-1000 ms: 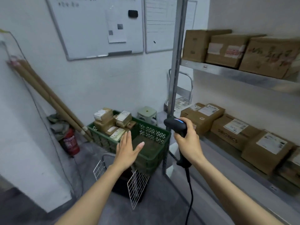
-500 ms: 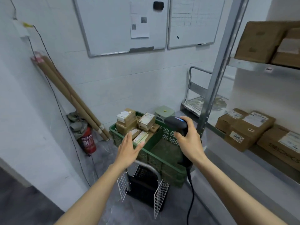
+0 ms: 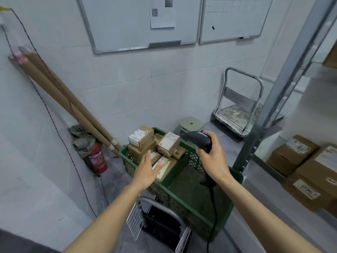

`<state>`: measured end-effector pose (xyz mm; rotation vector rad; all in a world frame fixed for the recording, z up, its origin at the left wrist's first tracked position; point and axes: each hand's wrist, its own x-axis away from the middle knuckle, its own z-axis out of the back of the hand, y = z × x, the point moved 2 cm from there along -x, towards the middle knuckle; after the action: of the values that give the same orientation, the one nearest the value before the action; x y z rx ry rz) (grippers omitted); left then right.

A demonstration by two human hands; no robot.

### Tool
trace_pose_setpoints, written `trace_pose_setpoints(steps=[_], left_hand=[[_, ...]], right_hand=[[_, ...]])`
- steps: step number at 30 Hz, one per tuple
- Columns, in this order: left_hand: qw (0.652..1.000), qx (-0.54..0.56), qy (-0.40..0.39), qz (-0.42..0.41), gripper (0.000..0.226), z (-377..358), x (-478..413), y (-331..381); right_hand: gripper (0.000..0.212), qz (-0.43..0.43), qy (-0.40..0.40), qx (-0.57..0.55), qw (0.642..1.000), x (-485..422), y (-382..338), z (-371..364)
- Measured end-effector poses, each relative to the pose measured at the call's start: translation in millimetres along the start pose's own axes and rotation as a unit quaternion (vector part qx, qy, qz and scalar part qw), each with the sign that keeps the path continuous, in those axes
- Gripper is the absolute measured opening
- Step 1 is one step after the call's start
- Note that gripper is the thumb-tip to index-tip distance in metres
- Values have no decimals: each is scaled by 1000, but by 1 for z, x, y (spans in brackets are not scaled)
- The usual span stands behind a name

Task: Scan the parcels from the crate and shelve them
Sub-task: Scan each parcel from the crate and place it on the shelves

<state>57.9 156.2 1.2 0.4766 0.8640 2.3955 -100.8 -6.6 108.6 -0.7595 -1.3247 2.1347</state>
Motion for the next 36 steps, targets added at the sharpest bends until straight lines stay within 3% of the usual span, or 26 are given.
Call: trace_pose_setpoints(steps=[13,25,30,36], left_hand=[[999,12,-50,15,96,-10,-119,-29],[984,22,-163,-70,82,-18,-237,-70],[971,60,-205,-109,68,-34,-268,-76],[963,85,-225,-125,66,-60,-294,-81]], right_hand=[[53,-62,1,-4,998,-89,45,-44],[53,-148,103,23,983,-141,83,-114],[52,-176,119,25,977,-152,101,-135],[52,-188,125,37,973,-163,124,-141]])
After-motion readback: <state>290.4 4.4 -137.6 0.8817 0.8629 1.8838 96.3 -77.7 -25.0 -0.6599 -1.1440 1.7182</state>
